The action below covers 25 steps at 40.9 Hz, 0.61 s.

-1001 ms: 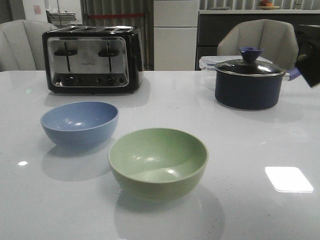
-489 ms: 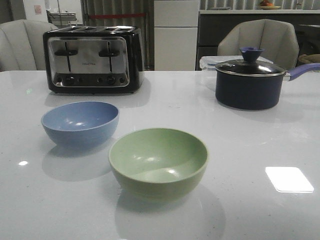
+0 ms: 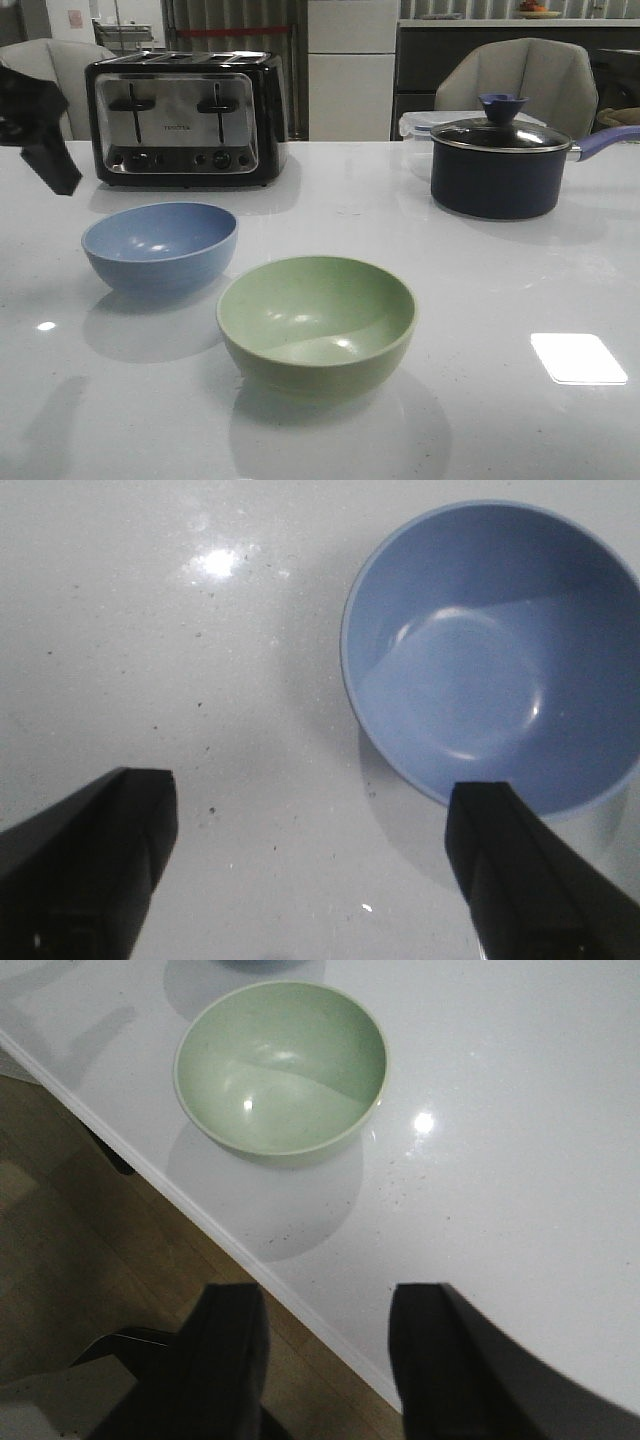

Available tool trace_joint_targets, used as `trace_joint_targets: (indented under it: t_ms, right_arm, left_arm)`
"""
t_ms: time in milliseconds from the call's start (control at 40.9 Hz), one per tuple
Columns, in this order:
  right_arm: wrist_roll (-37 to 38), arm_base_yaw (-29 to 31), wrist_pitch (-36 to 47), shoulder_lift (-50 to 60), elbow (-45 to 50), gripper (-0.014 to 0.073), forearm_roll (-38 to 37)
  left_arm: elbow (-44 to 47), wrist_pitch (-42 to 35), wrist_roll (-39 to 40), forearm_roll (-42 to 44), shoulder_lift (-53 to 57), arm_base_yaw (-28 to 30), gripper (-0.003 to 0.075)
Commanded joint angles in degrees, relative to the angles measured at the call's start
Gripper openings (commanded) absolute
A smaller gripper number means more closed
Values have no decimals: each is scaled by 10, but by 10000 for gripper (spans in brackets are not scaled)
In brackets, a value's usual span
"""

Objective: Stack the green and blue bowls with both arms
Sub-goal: 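Lower the left gripper onto the light blue bowl rim and grip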

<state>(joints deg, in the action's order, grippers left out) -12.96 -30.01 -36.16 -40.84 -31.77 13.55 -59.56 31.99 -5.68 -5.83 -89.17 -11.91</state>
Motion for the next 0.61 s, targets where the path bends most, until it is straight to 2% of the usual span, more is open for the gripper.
trace_joint_targets:
  t_ms: [0,293,366,586]
  right_arm:
    - [-8,-1,34,3,-15,413,1]
    - [-8,-1,33,3,-15,413,1]
    - [-8,-1,33,3,-15,413,1]
    - [-8,-1,33,3,-15,413,1]
  left_arm:
    - [-48,-28,0,-12,-28,-7,603]
    - [-109,-48,0,-54,-141,-7,602]
    - [-114,-50,0,-54,-154,-7,580]
    - [-113,-54,0,-54,-159,-7,321]
